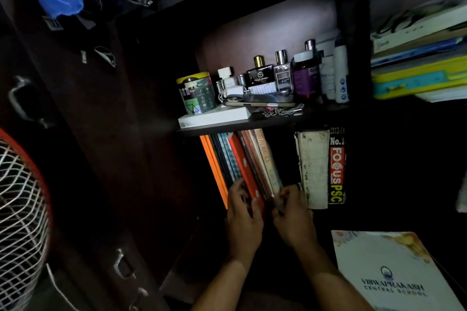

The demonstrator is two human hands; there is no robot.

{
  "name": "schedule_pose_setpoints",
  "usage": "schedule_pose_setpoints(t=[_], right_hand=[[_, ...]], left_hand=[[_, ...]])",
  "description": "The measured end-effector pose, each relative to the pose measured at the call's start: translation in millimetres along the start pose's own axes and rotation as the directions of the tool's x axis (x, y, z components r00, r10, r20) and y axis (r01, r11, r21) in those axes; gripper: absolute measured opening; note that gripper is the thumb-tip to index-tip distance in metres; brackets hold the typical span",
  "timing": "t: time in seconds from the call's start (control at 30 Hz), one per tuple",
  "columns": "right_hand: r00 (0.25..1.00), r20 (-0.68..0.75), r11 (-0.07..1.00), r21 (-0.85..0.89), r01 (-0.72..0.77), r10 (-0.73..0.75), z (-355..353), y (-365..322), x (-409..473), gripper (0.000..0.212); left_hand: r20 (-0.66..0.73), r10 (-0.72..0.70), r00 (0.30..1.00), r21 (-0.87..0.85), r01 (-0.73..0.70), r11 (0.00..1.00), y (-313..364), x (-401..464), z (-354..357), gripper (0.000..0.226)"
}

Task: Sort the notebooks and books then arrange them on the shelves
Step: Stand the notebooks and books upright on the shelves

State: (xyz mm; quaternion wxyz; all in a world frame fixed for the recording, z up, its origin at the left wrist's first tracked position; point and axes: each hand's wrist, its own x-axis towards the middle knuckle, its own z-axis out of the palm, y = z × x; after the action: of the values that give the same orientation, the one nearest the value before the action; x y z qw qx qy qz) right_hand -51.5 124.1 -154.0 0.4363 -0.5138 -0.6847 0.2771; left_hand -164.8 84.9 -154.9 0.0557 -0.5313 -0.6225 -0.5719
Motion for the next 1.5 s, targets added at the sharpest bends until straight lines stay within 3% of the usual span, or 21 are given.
schedule_pose_setpoints(t=[0.23, 0.37, 0.47, 0.6, 0.7, 0.8, 0.87, 0.93, 1.0, 1.07, 1.13, 1.27, 1.4, 1.5], right_hand=[[0.997, -0.076, 0.998, -0.07, -0.009, 0.004, 9, 6, 6, 0.023], [0.997, -0.072, 0.999, -0.053, 0.004, -0.008, 13, 8, 10, 0.024], [0.997, -0.054, 0.994, -0.103, 0.041, -0.047, 15, 11, 10, 0.028], [1.0, 0.013, 0.998, -0.056, -0.004, 0.005, 9, 9, 8, 0.028], [0.971, 0.239, 0.999, -0.042, 0.006, 0.005, -11, -4, 2, 0.027], [0.921, 0.387, 0.981, -0.192, 0.036, 0.042, -60, -25, -7, 0.031], [0.94, 0.327, 0.939, -0.344, 0.022, 0.098, -109, -24, -23, 0.034], [0.969, 0.181, 0.817, -0.575, -0.036, 0.17, -162, -9, -51, 0.047], [0.945, 0.06, 0.659, -0.731, -0.177, 0.32, -208, 12, -89, 0.062], [0.915, 0.087, 0.62, -0.76, -0.196, 0.395, -228, 31, -119, 0.065], [0.929, 0.081, 0.599, -0.784, -0.164, 0.361, -226, 39, -137, 0.06], [0.94, -0.043, 0.666, -0.695, -0.27, 0.337, -208, 29, -142, 0.059], [0.854, -0.043, 0.81, -0.295, -0.506, 0.518, -220, 29, -130, 0.066], [0.831, -0.098, 0.82, -0.138, -0.556, 0.547, -234, 36, -131, 0.054]], left_hand=[[0.081, -0.14, 0.987, 0.092, 0.132, 0.987, -12, 24, 17, 0.013], [0.061, -0.126, 0.99, 0.218, 0.11, 0.97, -13, 21, 17, 0.011], [0.109, -0.116, 0.987, 0.143, 0.1, 0.985, -16, 17, 17, 0.016], [0.339, -0.148, 0.929, 0.135, 0.107, 0.985, -4, -3, 8, 0.025], [0.578, -0.139, 0.804, 0.188, 0.035, 0.982, 14, -31, -6, 0.05], [0.645, -0.106, 0.757, 0.256, -0.083, 0.963, 23, -47, -19, 0.066], [0.659, -0.073, 0.748, 0.269, -0.144, 0.952, 37, -58, -22, 0.057], [0.67, -0.042, 0.741, 0.293, -0.213, 0.932, 54, -69, -25, 0.046], [0.669, -0.058, 0.741, 0.296, -0.194, 0.935, 74, -84, -28, 0.038], [0.643, -0.124, 0.755, 0.304, -0.103, 0.947, 95, -101, -23, 0.041], [0.637, -0.183, 0.749, 0.299, -0.021, 0.954, 120, -119, -14, 0.048], [0.651, -0.31, 0.693, 0.265, 0.175, 0.948, 152, -127, -7, 0.051], [0.704, -0.405, 0.584, -0.003, 0.572, 0.82, 157, -122, -4, 0.055], [0.741, -0.309, 0.597, -0.016, 0.476, 0.879, 161, -127, 9, 0.051]])
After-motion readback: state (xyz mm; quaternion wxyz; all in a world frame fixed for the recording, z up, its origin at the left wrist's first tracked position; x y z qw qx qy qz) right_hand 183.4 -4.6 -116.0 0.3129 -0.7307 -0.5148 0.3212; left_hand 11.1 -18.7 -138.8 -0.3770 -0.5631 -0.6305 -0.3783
